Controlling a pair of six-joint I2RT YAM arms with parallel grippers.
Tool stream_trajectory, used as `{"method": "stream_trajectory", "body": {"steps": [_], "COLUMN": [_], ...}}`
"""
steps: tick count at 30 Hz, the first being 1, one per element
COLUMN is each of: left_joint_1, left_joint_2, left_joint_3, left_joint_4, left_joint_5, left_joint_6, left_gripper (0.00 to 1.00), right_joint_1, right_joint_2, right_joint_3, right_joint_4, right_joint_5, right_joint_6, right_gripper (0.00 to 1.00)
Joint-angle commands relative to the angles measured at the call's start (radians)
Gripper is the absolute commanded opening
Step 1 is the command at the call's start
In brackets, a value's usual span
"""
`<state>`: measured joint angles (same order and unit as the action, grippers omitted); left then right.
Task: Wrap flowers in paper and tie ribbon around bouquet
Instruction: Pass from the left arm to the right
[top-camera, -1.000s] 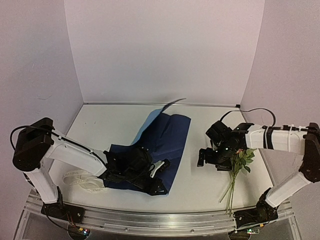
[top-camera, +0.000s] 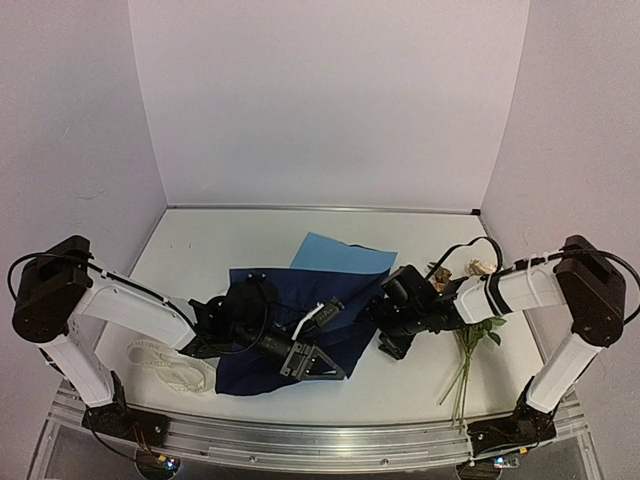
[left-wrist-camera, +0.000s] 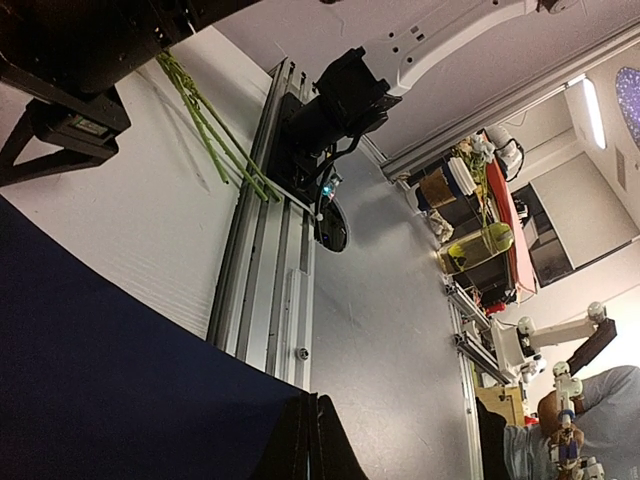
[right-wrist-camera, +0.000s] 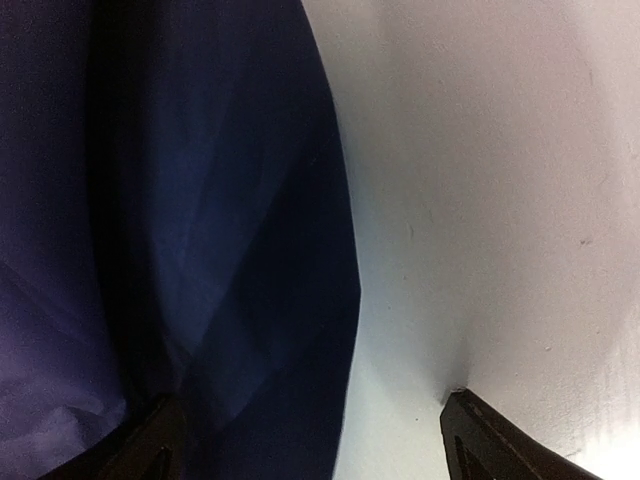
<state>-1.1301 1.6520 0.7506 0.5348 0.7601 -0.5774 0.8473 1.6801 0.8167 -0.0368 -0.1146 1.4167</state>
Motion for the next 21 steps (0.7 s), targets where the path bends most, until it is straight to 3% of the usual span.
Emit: {"method": "stream_trajectory", "body": {"steps": [1, 5, 7, 8, 9, 10, 12, 13, 16, 21], "left_joint_1": [0.007, 0.007, 0.007, 0.007, 0.007, 0.007, 0.007, 0.008, 0.020, 0.075], "left_joint_2": [-0.009, -0.018, -0.034, -0.038, -0.050, -0.062, -0.098, -0.126, -0.166, -0.092], "left_joint_3": [0.009, 0.006, 0.000, -0.003, -0.003, -0.007, -0.020, -0.020, 0.011, 0.110], "left_joint_4": [0.070, 0.062, 0.039, 0.023, -0.013, -0.055, -0.124, -0.187, -0.409, -0.630], "left_joint_5": [0.009, -0.021, -0.068, -0.095, -0.156, -0.207, -0.347, -0.407, -0.650, -0.814], "left_joint_6": [-0.008, -0.011, -0.008, -0.009, -0.014, -0.018, -0.040, -0.045, -0.071, -0.128], "left_gripper": [0.00, 0.00, 0.00, 0.00, 0.10, 0.28, 0.57, 0.65, 0.74, 0.75], "right_joint_1": [0.028, 0.044, 0.047, 0.047, 0.046, 0.045, 0.047, 0.051, 0.076, 0.095], "right_joint_2": [0.037, 0.060, 0.062, 0.059, 0.046, 0.027, -0.060, -0.114, -0.228, -0.250], "right_joint_3": [-0.057, -0.040, -0.036, -0.036, -0.032, -0.025, 0.014, 0.037, 0.146, 0.305], "right_joint_4": [0.141, 0.182, 0.192, 0.198, 0.194, 0.173, 0.001, -0.095, -0.387, -0.569], "right_joint_5": [0.033, 0.020, 0.022, 0.023, 0.026, 0.031, 0.056, 0.081, 0.177, 0.123], "right_joint_6": [0.165, 0.185, 0.183, 0.176, 0.151, 0.113, -0.016, -0.082, -0.324, -0.529], "right_gripper": [0.82, 0.59, 0.40, 0.25, 0.11, 0.00, 0.00, 0.00, 0.00, 0.00]}}
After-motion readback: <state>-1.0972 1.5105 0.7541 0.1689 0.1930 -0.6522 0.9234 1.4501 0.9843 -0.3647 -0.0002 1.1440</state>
